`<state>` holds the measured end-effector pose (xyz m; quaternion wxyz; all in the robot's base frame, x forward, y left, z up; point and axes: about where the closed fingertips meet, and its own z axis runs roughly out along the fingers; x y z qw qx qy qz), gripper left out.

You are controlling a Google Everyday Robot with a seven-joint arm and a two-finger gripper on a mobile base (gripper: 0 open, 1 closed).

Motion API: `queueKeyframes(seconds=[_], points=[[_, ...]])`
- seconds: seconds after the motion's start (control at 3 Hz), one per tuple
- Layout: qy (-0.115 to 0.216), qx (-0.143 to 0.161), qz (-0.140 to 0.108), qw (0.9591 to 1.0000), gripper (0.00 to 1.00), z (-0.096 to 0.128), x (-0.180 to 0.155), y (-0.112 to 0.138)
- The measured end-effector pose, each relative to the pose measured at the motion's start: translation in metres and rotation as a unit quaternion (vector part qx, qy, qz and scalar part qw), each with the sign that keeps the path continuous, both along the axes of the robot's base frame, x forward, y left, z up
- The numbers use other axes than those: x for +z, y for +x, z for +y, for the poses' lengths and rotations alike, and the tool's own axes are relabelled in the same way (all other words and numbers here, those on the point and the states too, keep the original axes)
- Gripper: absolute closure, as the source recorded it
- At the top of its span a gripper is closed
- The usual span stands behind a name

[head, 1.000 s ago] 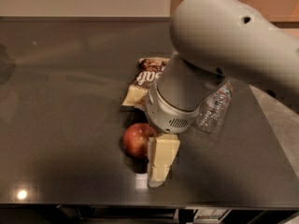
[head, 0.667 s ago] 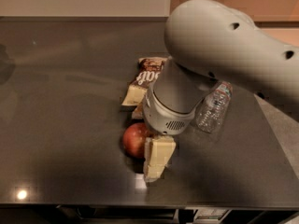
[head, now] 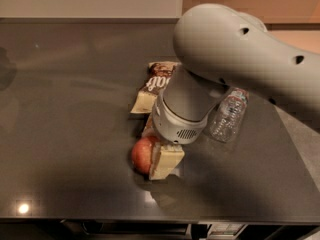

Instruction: Pick apple

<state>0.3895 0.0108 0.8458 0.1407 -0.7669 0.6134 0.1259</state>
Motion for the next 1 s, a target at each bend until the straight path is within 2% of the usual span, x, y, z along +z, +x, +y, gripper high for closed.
queueKeyframes(seconds=[0.33,0.67,1.0], points=[[0.008,-0.008,0.006,0.9999,0.87,-0.004,0.017,0.008],[0.026,-0.01,0.015,0.9995,1.0,-0.008,0.049,0.014],[0.058,0.002,0.032,0.9978,1.0,-0.012,0.084,0.012]])
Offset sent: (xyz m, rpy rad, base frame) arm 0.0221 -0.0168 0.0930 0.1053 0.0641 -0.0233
